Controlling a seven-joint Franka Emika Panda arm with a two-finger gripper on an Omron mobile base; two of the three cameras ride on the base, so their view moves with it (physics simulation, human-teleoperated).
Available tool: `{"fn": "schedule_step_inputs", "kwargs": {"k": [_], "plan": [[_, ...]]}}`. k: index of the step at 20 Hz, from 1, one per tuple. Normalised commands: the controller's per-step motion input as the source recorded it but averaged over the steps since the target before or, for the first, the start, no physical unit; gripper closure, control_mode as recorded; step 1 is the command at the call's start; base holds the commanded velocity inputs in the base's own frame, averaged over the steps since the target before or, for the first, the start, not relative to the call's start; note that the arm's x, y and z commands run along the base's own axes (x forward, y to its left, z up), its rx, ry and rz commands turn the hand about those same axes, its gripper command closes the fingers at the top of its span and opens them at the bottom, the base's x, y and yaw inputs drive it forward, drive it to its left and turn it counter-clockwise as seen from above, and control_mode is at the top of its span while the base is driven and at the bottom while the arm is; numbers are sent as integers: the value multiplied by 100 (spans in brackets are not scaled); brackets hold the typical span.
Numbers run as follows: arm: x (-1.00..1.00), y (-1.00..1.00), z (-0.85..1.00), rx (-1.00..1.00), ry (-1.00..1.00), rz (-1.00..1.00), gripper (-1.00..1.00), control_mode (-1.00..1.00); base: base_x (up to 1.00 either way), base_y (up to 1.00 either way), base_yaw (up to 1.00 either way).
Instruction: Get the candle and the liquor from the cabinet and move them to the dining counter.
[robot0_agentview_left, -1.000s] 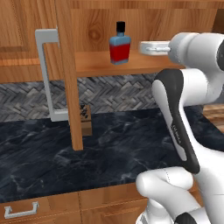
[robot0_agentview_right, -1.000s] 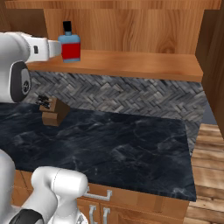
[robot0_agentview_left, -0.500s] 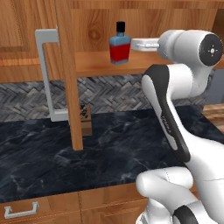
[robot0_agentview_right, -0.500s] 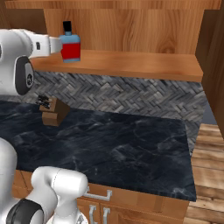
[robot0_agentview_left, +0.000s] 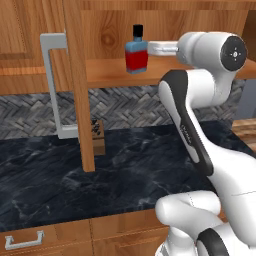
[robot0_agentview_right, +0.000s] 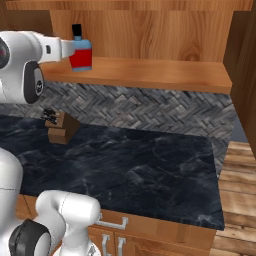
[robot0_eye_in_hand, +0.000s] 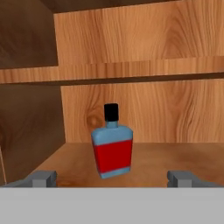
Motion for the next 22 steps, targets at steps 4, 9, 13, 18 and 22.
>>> {"fn": "schedule_step_inputs", "kwargs": {"k": [4, 9, 13, 18, 22], "plan": [[28, 0, 0, 0, -3, 0, -100, -100, 0, 0, 0], [17, 0, 0, 0, -10, 0, -100, -100, 0, 0, 0], [25, 0, 0, 0, -10, 0, -100, -100, 0, 0, 0], [29, 0, 0, 0, 0, 0, -100, -100, 0, 0, 0], [28, 0, 0, 0, 2, 0, -100, -100, 0, 0, 0]]}}
